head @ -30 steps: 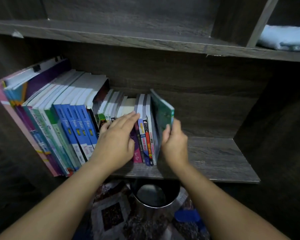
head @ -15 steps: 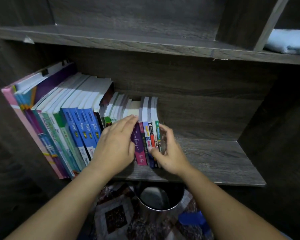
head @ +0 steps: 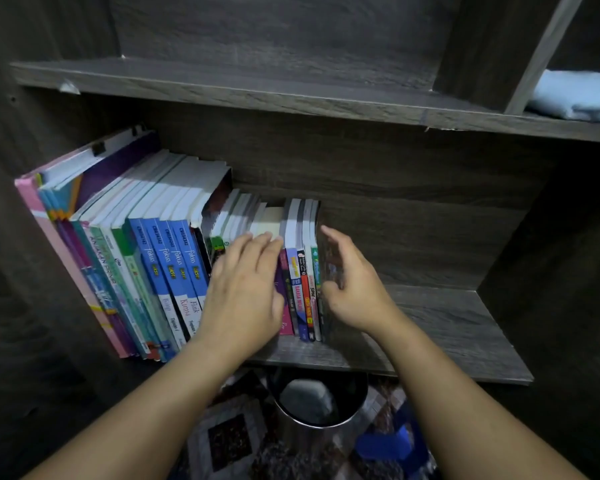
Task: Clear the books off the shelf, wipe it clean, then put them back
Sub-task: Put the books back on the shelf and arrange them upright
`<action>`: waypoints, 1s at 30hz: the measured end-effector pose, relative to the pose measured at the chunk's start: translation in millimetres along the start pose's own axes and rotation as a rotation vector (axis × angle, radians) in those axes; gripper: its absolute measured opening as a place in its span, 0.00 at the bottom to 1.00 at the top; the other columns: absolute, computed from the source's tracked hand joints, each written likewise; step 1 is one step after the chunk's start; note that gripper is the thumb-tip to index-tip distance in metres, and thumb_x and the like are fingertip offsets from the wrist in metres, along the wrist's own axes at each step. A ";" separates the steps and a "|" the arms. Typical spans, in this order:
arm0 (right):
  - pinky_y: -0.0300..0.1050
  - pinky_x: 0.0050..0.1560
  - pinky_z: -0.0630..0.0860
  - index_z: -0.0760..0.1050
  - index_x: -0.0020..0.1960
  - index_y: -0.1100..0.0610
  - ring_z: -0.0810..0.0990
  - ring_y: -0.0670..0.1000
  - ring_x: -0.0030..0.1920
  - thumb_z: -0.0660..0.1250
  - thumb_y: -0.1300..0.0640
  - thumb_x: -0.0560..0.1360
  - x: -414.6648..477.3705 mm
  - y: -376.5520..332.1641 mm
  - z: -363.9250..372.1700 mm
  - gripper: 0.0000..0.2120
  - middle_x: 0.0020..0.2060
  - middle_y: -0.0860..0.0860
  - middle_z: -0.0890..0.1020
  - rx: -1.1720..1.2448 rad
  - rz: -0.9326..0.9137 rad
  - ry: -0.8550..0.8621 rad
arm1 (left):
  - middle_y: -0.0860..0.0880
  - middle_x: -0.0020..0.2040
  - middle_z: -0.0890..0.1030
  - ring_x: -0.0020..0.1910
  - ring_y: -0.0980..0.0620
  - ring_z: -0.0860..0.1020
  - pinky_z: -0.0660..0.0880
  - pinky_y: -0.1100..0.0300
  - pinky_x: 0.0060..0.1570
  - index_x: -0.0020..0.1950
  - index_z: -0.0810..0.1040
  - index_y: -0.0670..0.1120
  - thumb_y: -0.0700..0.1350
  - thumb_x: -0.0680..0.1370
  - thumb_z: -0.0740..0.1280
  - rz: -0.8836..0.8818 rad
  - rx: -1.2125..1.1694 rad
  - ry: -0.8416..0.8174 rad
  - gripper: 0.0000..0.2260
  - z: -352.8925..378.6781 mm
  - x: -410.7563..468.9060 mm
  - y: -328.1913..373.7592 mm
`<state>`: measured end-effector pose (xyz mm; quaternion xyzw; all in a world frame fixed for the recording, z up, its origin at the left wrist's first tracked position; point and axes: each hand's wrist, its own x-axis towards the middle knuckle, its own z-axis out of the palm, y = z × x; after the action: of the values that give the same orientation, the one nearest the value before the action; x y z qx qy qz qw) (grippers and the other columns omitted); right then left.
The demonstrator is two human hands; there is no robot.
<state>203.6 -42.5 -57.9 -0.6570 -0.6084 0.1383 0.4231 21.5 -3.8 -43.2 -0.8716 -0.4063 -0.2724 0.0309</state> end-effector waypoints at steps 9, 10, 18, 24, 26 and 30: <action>0.42 0.70 0.65 0.62 0.74 0.49 0.69 0.47 0.68 0.62 0.69 0.69 -4.8 7.5 -9.9 0.36 0.69 0.50 0.70 -0.060 -0.006 -0.008 | 0.46 0.70 0.70 0.71 0.46 0.63 0.64 0.46 0.68 0.71 0.69 0.44 0.46 0.72 0.68 -0.033 -0.077 0.017 0.27 9.6 2.4 18.8; 0.40 0.70 0.64 0.62 0.74 0.49 0.69 0.47 0.68 0.62 0.69 0.68 -5.1 7.9 -10.7 0.36 0.69 0.51 0.70 -0.064 -0.009 -0.006 | 0.47 0.68 0.71 0.70 0.47 0.65 0.66 0.46 0.66 0.67 0.72 0.45 0.46 0.72 0.67 -0.066 -0.140 0.041 0.23 8.7 1.7 20.2; 0.44 0.71 0.66 0.58 0.76 0.45 0.69 0.47 0.69 0.62 0.66 0.67 -2.5 4.0 -7.5 0.40 0.71 0.50 0.68 -0.023 0.013 -0.065 | 0.48 0.71 0.58 0.53 0.45 0.77 0.74 0.50 0.48 0.49 0.68 0.47 0.42 0.74 0.68 -0.318 -0.338 0.084 0.10 -2.5 -16.4 59.2; 0.47 0.67 0.70 0.54 0.77 0.44 0.73 0.45 0.65 0.64 0.65 0.70 1.2 -6.0 1.0 0.41 0.71 0.49 0.68 0.025 0.018 -0.131 | 0.44 0.56 0.73 0.49 0.44 0.78 0.72 0.53 0.43 0.75 0.31 0.53 0.43 0.78 0.64 -0.354 -0.163 -0.158 0.42 2.4 0.3 57.6; 0.49 0.69 0.68 0.53 0.77 0.44 0.70 0.48 0.68 0.63 0.64 0.69 2.6 -6.7 3.8 0.41 0.71 0.50 0.68 0.005 0.013 -0.127 | 0.45 0.50 0.76 0.43 0.46 0.77 0.70 0.54 0.39 0.75 0.28 0.51 0.43 0.80 0.63 -0.324 -0.052 -0.170 0.43 2.1 1.7 52.0; 0.46 0.74 0.60 0.53 0.77 0.47 0.62 0.48 0.74 0.63 0.65 0.69 5.6 -10.0 4.6 0.41 0.74 0.51 0.62 -0.059 0.011 -0.116 | 0.49 0.41 0.74 0.38 0.49 0.74 0.71 0.54 0.37 0.77 0.32 0.54 0.44 0.79 0.64 -0.291 -0.029 -0.276 0.42 -21.0 7.7 38.2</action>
<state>194.8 -36.5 -51.6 -0.6635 -0.6321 0.1604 0.3666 43.8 -29.7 -15.1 -0.8331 -0.5245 -0.1576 -0.0773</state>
